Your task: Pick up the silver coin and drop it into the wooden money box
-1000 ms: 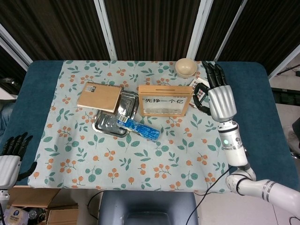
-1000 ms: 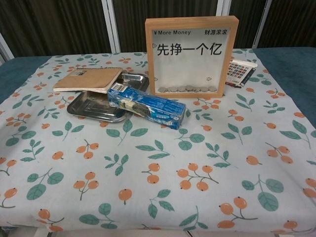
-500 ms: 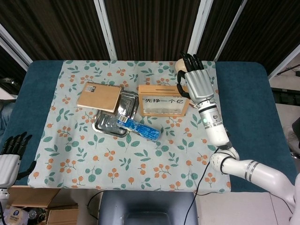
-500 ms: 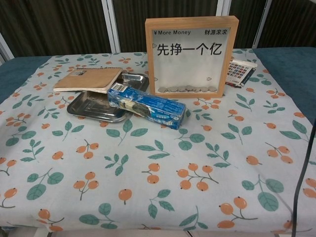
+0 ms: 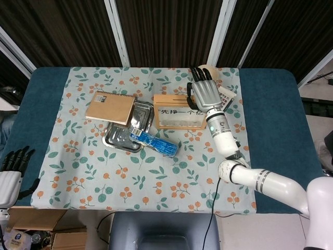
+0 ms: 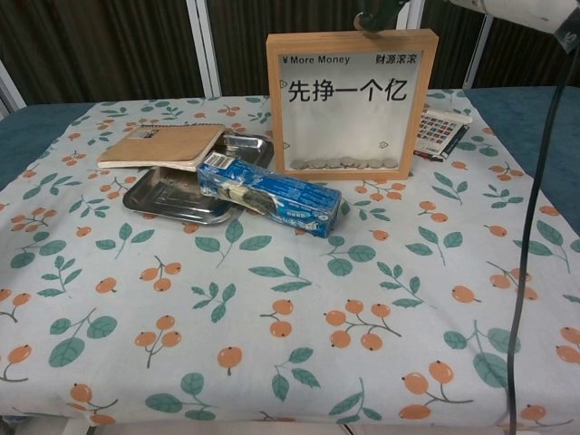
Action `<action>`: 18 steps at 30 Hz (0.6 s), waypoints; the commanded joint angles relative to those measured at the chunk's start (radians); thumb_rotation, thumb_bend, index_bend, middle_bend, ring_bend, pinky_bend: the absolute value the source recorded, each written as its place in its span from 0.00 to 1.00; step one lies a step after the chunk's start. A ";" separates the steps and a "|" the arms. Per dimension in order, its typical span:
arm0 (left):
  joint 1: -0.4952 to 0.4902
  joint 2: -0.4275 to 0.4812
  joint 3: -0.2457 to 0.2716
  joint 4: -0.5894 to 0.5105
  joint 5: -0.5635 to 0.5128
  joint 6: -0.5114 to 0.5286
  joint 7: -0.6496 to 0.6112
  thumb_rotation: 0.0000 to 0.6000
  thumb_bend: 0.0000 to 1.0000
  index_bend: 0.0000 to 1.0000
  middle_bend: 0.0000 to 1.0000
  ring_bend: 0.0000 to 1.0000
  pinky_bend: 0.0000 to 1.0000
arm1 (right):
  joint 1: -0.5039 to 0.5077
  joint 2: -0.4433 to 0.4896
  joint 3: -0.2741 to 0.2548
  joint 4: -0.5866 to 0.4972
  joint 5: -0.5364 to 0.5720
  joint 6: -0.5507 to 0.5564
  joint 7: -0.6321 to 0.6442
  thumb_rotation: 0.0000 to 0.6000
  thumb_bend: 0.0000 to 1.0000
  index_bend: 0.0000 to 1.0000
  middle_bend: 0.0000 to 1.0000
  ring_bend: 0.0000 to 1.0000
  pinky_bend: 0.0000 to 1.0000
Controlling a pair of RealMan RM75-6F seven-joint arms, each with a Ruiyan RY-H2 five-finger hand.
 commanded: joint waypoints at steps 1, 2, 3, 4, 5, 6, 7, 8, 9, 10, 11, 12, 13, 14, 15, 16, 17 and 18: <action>0.000 0.001 0.000 0.000 -0.001 0.000 -0.002 1.00 0.33 0.00 0.00 0.00 0.00 | 0.011 -0.001 -0.010 0.002 0.010 -0.005 0.002 1.00 0.59 0.75 0.05 0.00 0.00; 0.000 0.001 -0.001 0.001 -0.001 0.000 -0.003 1.00 0.33 0.00 0.00 0.00 0.00 | 0.015 0.000 -0.013 0.000 0.013 -0.005 0.004 1.00 0.59 0.75 0.05 0.00 0.00; 0.000 0.001 -0.001 0.001 -0.002 0.000 -0.003 1.00 0.33 0.00 0.00 0.00 0.00 | 0.017 0.000 -0.016 -0.002 0.015 -0.005 0.006 1.00 0.59 0.75 0.05 0.00 0.00; 0.000 0.000 -0.001 0.001 -0.002 -0.001 -0.004 1.00 0.33 0.00 0.00 0.00 0.00 | 0.019 0.001 -0.019 -0.004 0.016 -0.004 0.009 1.00 0.59 0.76 0.05 0.00 0.00; 0.000 0.000 -0.001 0.002 -0.002 -0.001 -0.004 1.00 0.33 0.00 0.00 0.00 0.00 | 0.021 0.003 -0.022 -0.008 0.016 -0.002 0.013 1.00 0.59 0.76 0.05 0.00 0.00; -0.001 0.000 -0.001 0.002 -0.002 -0.001 -0.005 1.00 0.33 0.00 0.00 0.00 0.00 | 0.022 0.005 -0.024 -0.010 0.016 -0.001 0.016 1.00 0.59 0.76 0.05 0.00 0.00; 0.000 0.000 -0.001 0.003 -0.002 -0.001 -0.005 1.00 0.33 0.00 0.00 0.00 0.00 | 0.023 0.007 -0.027 -0.013 0.016 0.000 0.019 1.00 0.59 0.76 0.05 0.00 0.00; -0.001 0.000 -0.002 0.003 -0.002 -0.001 -0.006 1.00 0.33 0.00 0.00 0.00 0.00 | 0.025 0.010 -0.030 -0.017 0.018 0.001 0.021 1.00 0.59 0.76 0.05 0.00 0.00; -0.001 0.001 -0.002 0.003 -0.002 -0.001 -0.006 1.00 0.33 0.00 0.00 0.00 0.00 | 0.026 0.012 -0.033 -0.020 0.021 0.002 0.022 1.00 0.59 0.76 0.05 0.00 0.00; -0.001 0.001 -0.001 0.002 -0.001 -0.001 -0.007 1.00 0.33 0.00 0.00 0.00 0.00 | 0.027 0.014 -0.036 -0.022 0.023 0.001 0.022 1.00 0.59 0.76 0.05 0.00 0.00; -0.002 0.001 -0.001 0.003 -0.001 -0.002 -0.007 1.00 0.33 0.00 0.00 0.00 0.00 | 0.029 0.016 -0.040 -0.023 0.026 0.002 0.022 1.00 0.59 0.76 0.05 0.00 0.00; -0.002 0.000 -0.001 0.003 -0.001 -0.002 -0.007 1.00 0.33 0.00 0.00 0.00 0.00 | 0.031 0.017 -0.043 -0.024 0.028 0.003 0.023 1.00 0.59 0.76 0.05 0.00 0.00; -0.003 0.000 -0.001 0.003 -0.001 -0.002 -0.007 1.00 0.33 0.00 0.00 0.00 0.00 | 0.032 0.017 -0.046 -0.024 0.031 0.004 0.024 1.00 0.59 0.76 0.05 0.00 0.00; -0.002 -0.001 -0.001 0.004 -0.001 -0.003 -0.007 1.00 0.33 0.00 0.00 0.00 0.00 | 0.034 0.017 -0.049 -0.024 0.033 0.005 0.025 1.00 0.59 0.76 0.05 0.00 0.00; -0.002 -0.001 0.000 0.004 -0.001 -0.002 -0.007 1.00 0.33 0.00 0.00 0.00 0.00 | 0.036 0.017 -0.052 -0.024 0.034 0.007 0.026 1.00 0.59 0.76 0.05 0.00 0.00; -0.001 -0.001 0.000 0.005 -0.001 -0.002 -0.008 1.00 0.33 0.00 0.00 0.00 0.00 | 0.037 0.016 -0.054 -0.023 0.036 0.008 0.027 1.00 0.59 0.76 0.05 0.00 0.00; -0.001 0.000 0.000 0.005 -0.001 -0.002 -0.009 1.00 0.33 0.00 0.00 0.00 0.00 | 0.039 0.016 -0.057 -0.022 0.038 0.009 0.028 1.00 0.59 0.75 0.05 0.00 0.00; -0.001 0.000 0.000 0.006 -0.002 -0.003 -0.010 1.00 0.33 0.00 0.00 0.00 0.00 | 0.041 0.016 -0.059 -0.022 0.040 0.009 0.029 1.00 0.59 0.73 0.05 0.00 0.00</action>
